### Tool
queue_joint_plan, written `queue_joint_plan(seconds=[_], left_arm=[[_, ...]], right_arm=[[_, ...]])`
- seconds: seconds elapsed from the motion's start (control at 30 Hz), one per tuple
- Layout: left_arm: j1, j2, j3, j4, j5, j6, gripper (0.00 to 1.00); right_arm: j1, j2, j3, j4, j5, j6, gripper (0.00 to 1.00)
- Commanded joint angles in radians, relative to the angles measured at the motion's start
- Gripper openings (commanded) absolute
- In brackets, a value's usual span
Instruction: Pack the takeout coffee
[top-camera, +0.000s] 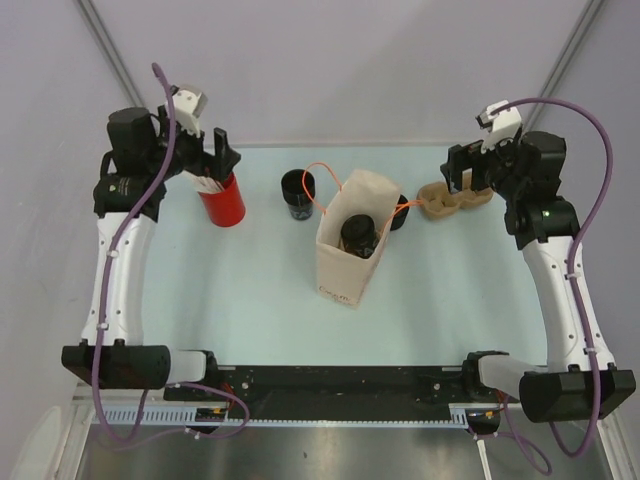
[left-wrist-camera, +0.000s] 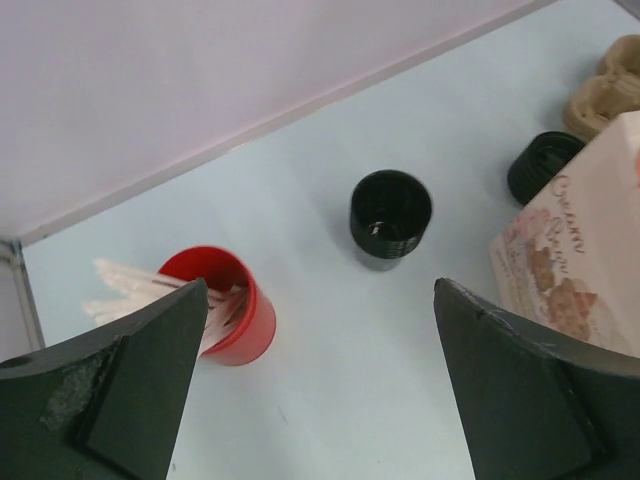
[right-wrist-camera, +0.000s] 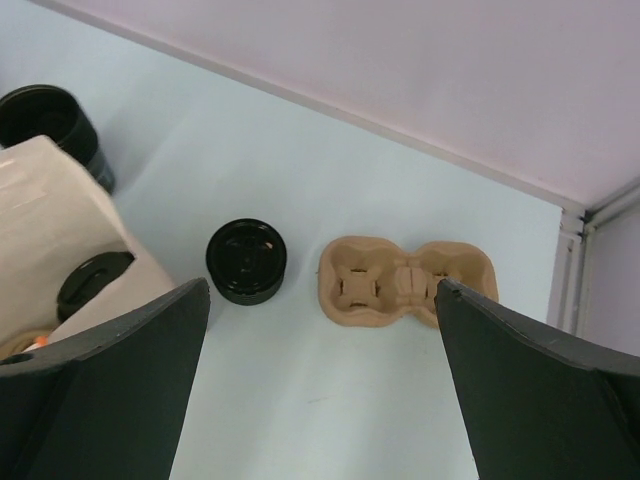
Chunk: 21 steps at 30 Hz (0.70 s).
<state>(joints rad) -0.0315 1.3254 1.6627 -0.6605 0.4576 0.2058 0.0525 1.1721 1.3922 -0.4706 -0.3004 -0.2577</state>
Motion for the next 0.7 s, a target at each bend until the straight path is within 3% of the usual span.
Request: queue_joint_plan(seconds=[0.0,0.17,0.47,0.67], left_arm=[[0.119,-0.023,-0.089,0.096,0.05,-0.048,0.99],[0.212,0.008,-0.165,0.165,0.066,-0.063,0.99],[0.222,0.035,-0.27,0.191,0.012,-0.006,0.99],[0.222,0.024,-0.331,0.19,0.029,0.021,0.94]], right_arm=[[-0.034,-0.019,-0.039,0.116,0.089,0.046,1.0],[-0.045,-0.009,-0.081,0.144,0.098,0.054,1.0],[-0.045,-0.002,-0.151,0.167,0.083,0.035,1.0],[-0.045,0.006,-0.168,0.165,0.069,0.032,1.0]])
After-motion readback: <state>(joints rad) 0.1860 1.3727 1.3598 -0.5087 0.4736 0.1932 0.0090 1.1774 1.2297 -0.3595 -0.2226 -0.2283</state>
